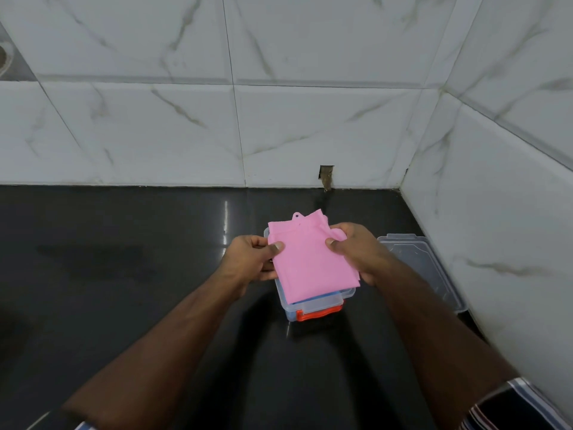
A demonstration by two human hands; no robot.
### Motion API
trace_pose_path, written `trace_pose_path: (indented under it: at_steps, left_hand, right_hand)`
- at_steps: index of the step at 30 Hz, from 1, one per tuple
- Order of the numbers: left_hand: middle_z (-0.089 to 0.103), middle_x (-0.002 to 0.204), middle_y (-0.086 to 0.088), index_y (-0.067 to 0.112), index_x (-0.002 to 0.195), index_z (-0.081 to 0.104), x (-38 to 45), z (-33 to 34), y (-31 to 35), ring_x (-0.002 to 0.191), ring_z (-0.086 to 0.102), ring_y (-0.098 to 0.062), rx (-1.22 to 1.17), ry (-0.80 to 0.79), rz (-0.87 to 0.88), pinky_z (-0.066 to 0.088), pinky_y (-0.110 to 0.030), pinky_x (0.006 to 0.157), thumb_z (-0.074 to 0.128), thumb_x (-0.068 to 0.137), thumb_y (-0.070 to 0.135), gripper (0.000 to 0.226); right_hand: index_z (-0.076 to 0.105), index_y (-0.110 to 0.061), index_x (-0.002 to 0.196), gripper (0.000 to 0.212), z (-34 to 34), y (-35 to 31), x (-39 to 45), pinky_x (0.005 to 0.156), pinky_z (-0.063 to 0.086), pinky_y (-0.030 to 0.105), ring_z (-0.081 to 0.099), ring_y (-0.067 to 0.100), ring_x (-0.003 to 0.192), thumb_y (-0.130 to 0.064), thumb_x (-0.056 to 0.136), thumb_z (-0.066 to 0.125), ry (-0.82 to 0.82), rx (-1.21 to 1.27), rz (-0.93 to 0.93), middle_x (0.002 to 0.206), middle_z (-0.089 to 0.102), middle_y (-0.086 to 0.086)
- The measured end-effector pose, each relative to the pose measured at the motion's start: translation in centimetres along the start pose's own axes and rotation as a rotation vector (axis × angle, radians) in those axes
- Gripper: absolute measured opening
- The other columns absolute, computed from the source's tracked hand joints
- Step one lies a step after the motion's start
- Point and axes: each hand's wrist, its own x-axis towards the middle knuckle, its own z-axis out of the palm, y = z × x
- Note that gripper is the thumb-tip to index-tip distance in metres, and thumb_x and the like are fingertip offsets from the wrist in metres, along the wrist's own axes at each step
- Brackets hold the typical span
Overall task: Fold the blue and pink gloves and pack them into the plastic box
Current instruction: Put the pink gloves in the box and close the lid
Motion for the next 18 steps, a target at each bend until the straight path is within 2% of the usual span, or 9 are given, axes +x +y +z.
trace_pose_path:
  at_steps: [3,5,7,10,13,18]
  left_hand:
    - [0.076,0.097,-0.020,-0.004,0.106,0.066,0.3,0.1,0.0,0.075,0.076,-0.024,0.101,0.058,0.021,0.063,-0.032,0.059,0.072,0.091,0.015,0.025]
    - [0.076,0.092,-0.019,-0.001,0.101,0.068,0.7,0.2,0.1,0.072,0.075,-0.026,0.230,0.118,0.049,0.064,-0.036,0.061,0.075,0.089,0.017,0.023]
    - [0.077,0.083,-0.014,0.006,0.092,0.071,0.8,0.3,0.2,0.069,0.074,-0.027,0.370,0.171,0.091,0.063,-0.036,0.062,0.078,0.086,0.022,0.019]
    - [0.074,0.072,-0.006,0.014,0.082,0.070,0.5,0.3,0.4,0.061,0.071,-0.018,0.523,0.205,0.140,0.057,-0.028,0.056,0.078,0.086,0.027,0.016]
    - [0.073,0.066,-0.002,0.016,0.082,0.070,0.6,0.3,0.2,0.055,0.067,-0.011,0.591,0.230,0.175,0.061,-0.031,0.063,0.078,0.084,0.030,0.017]
    - [0.073,0.069,0.001,0.018,0.086,0.068,0.8,0.5,0.2,0.056,0.069,-0.009,0.666,0.222,0.205,0.062,-0.030,0.063,0.079,0.083,0.031,0.018]
  right_hand:
    - [0.059,-0.014,0.121,0.026,0.6,0.1,0.3,0.093,0.052,0.042,0.060,0.020,0.100,-0.021,0.096,0.060,0.030,-0.246,-0.065,0.115,0.064,0.005]
    - [0.056,-0.015,0.126,0.031,0.9,-0.1,0.3,0.087,0.046,0.032,0.054,0.015,0.100,-0.024,0.097,0.058,0.050,-0.417,-0.100,0.122,0.060,0.003]
    - [0.054,-0.016,0.130,0.033,1.2,-0.3,0.3,0.083,0.042,0.029,0.051,0.014,0.097,-0.025,0.098,0.057,0.062,-0.503,-0.117,0.124,0.060,0.002]
    - [0.054,-0.019,0.133,0.036,1.9,-0.5,0.4,0.086,0.048,0.029,0.058,0.017,0.102,-0.026,0.097,0.058,0.091,-0.567,-0.118,0.126,0.062,0.003]
    - [0.052,-0.023,0.138,0.042,2.5,-0.9,0.2,0.096,0.051,0.034,0.061,0.021,0.112,-0.028,0.097,0.058,0.138,-0.663,-0.112,0.132,0.061,0.002]
    - [0.049,-0.020,0.137,0.044,2.8,-0.9,0.1,0.092,0.052,0.035,0.063,0.021,0.106,-0.027,0.096,0.061,0.133,-0.789,-0.109,0.126,0.063,0.004]
